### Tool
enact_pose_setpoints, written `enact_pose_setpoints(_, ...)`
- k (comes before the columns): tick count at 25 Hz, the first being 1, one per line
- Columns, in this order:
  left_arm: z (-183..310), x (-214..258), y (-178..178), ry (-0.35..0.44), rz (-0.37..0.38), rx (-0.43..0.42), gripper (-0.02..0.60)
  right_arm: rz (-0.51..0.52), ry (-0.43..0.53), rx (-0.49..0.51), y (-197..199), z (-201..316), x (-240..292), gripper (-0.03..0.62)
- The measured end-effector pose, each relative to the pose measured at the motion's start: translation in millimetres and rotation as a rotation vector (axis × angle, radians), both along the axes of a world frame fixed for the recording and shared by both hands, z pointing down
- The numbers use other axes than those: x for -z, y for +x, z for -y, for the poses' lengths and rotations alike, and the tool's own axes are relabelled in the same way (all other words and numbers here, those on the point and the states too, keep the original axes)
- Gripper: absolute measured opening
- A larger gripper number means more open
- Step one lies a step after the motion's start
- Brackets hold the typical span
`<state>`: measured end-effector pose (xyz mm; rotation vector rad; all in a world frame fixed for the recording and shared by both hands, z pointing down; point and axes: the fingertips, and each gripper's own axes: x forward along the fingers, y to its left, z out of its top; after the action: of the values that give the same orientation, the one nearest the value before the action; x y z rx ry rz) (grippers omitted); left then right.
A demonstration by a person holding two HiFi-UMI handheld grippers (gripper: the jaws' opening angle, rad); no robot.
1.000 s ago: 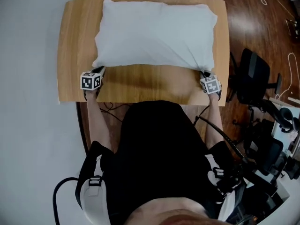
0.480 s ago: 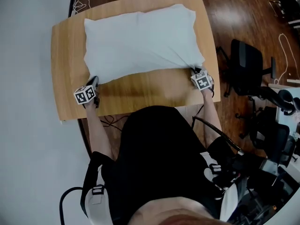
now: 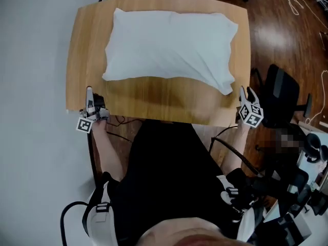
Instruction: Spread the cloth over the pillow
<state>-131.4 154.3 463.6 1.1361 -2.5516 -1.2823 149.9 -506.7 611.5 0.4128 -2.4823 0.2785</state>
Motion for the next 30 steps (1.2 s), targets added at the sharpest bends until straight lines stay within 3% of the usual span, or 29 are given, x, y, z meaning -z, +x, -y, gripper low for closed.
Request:
enact_pose_setpoints(1, -11.8, 39.5, 3.2, 0.175, 0.103, 0.037, 0.002, 0.098, 0.013, -0.023, -12.6, 9.9, 25.9, 0.149)
enact_pose_setpoints(2, -23.5, 75.6, 7.4, 0.299, 0.199, 0.063, 0.003, 0.205, 0.013, -0.032, -26.6, 16.1, 53.8, 0.146)
enact_pose_setpoints(4, -40.2, 139.4, 19.7, 0.434, 0.369, 0.069, 0.003, 0.423, -0.026, -0.024, -52.4, 14.4, 112.1, 0.115)
enact_pose_setpoints(6, -47.7, 198.2, 39.9, 0.517, 0.534, 0.005, 0.006, 0.619, -0.089, 0.013, -68.7, -5.6, 166.9, 0.078)
enact_pose_setpoints(8, -44.8, 248.6, 70.7, 0.607, 0.69, -0.143, 0.004, 0.749, -0.115, 0.087, -73.8, -39.0, 211.4, 0.003)
enact_pose_setpoints(9, -38.2, 268.7, 89.2, 0.636, 0.762, -0.238, 0.002, 0.784, -0.104, 0.132, -73.1, -59.1, 229.7, 0.003)
enact_pose_setpoints(12, -13.1, 299.7, 128.9, 0.573, 0.893, -0.445, 0.003, 0.831, -0.043, 0.26, -66.8, -127.3, 270.3, 0.003)
enact_pose_setpoints(15, -11.6, 294.7, 137.5, 0.429, 0.894, -0.506, 0.003, 0.823, -0.011, 0.341, -65.4, -196.0, 283.2, 0.003)
enact_pose_setpoints(19, -28.2, 256.1, 140.9, 0.285, 0.807, -0.528, 0.002, 0.811, -0.056, 0.35, -45.3, -286.0, 285.7, 0.003)
enact_pose_setpoints(23, -31.8, 205.2, 157.0, 0.285, 0.702, -0.641, 0.003, 0.776, -0.054, 0.284, 1.8, -359.4, 281.1, 0.003)
enact_pose_setpoints(25, -34.7, 194.3, 159.4, 0.31, 0.647, -0.683, 0.003, 0.746, -0.071, 0.283, 3.0, -386.9, 272.9, 0.002)
enact_pose_setpoints(27, -35.5, 189.7, 170.8, 0.29, 0.631, -0.666, 0.003, 0.726, -0.102, 0.317, 1.7, -404.4, 266.5, 0.002)
enact_pose_setpoints(30, -26.0, 182.5, 204.7, 0.26, 0.64, -0.65, 0.005, 0.738, -0.075, 0.345, 22.5, -409.8, 276.4, 0.002)
